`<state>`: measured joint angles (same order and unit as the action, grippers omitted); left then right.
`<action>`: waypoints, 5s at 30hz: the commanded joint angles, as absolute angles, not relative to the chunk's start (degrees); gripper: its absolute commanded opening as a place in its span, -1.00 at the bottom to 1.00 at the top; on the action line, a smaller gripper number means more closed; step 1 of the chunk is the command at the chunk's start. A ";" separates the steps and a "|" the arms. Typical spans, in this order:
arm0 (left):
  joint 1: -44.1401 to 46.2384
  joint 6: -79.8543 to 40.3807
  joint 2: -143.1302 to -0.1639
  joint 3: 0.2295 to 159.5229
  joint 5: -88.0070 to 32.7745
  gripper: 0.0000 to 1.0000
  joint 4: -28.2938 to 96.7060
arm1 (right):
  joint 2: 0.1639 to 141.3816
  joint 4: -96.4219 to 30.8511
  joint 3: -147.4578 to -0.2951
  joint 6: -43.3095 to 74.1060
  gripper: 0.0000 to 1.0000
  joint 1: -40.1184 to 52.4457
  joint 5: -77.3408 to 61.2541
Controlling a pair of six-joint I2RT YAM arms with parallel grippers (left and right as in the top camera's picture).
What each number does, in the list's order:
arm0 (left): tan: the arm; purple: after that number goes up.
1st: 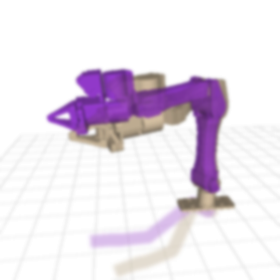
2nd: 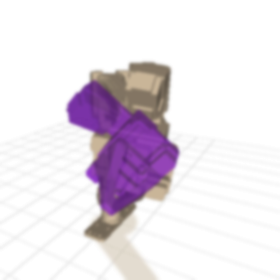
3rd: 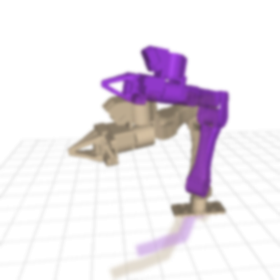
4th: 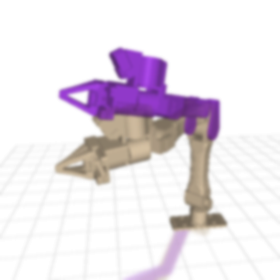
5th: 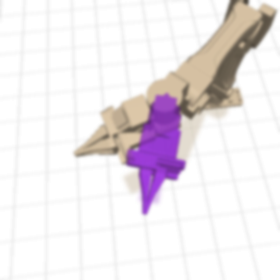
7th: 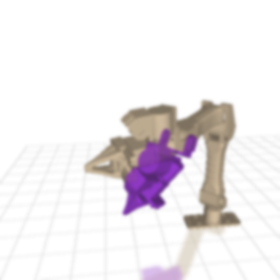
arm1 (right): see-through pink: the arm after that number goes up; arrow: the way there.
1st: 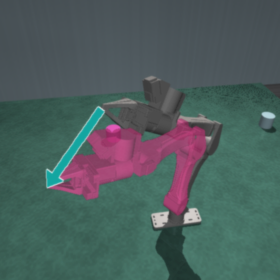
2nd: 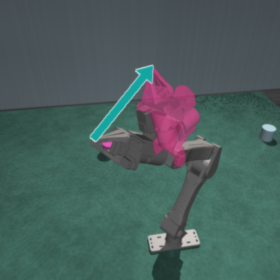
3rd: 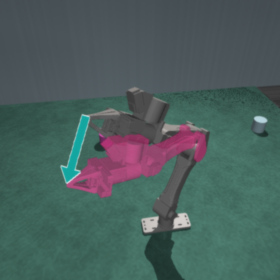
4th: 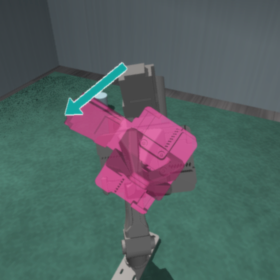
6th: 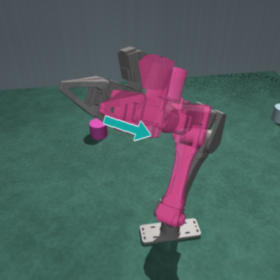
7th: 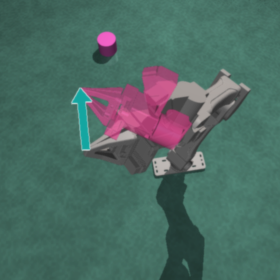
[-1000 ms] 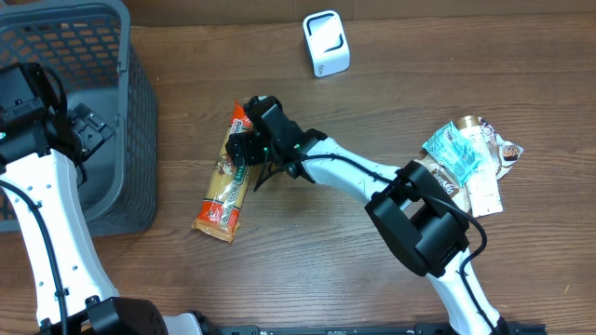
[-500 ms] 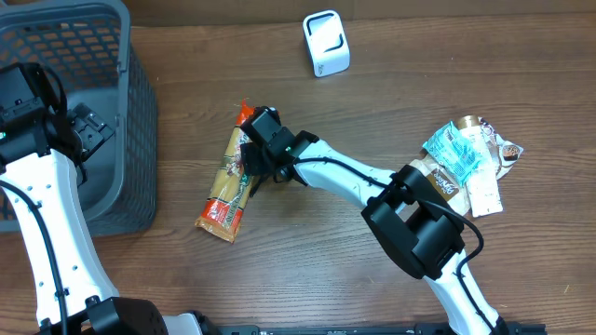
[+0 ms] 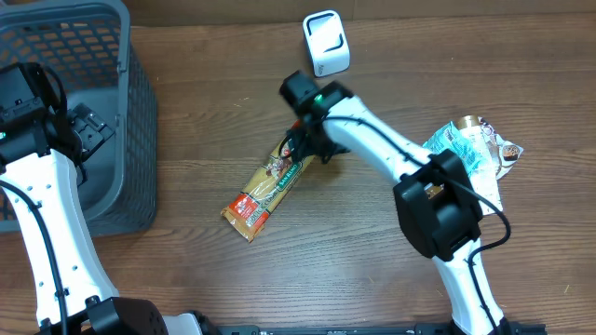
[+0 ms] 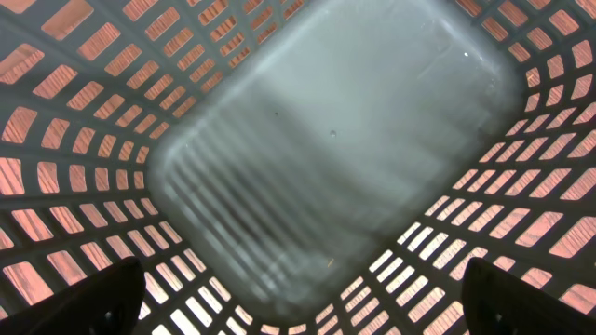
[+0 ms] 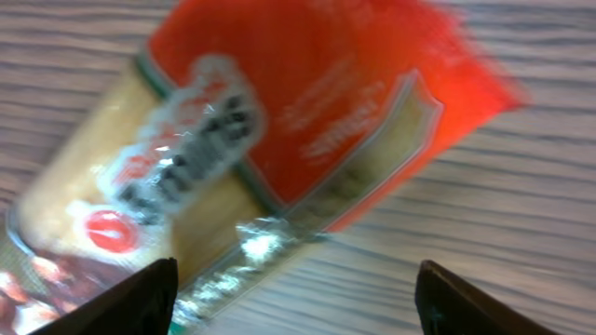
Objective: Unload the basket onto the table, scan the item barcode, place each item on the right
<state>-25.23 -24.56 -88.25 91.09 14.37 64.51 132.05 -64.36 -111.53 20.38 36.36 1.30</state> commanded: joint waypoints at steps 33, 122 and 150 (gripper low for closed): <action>-25.12 -25.54 -88.40 90.85 13.89 1.00 64.51 | 132.73 -51.20 -97.73 53.30 -0.31 44.03 -10.92; -25.12 -25.54 -88.40 90.85 13.89 0.99 64.51 | 138.32 -90.28 -121.03 5.19 0.40 32.60 -11.46; -25.12 -25.54 -88.40 90.85 13.89 0.99 64.51 | 137.99 -85.71 -127.15 14.57 0.46 44.91 -13.39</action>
<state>-25.23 -24.53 -88.25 91.09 14.37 64.51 139.44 -84.31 -122.93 14.39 48.56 -12.27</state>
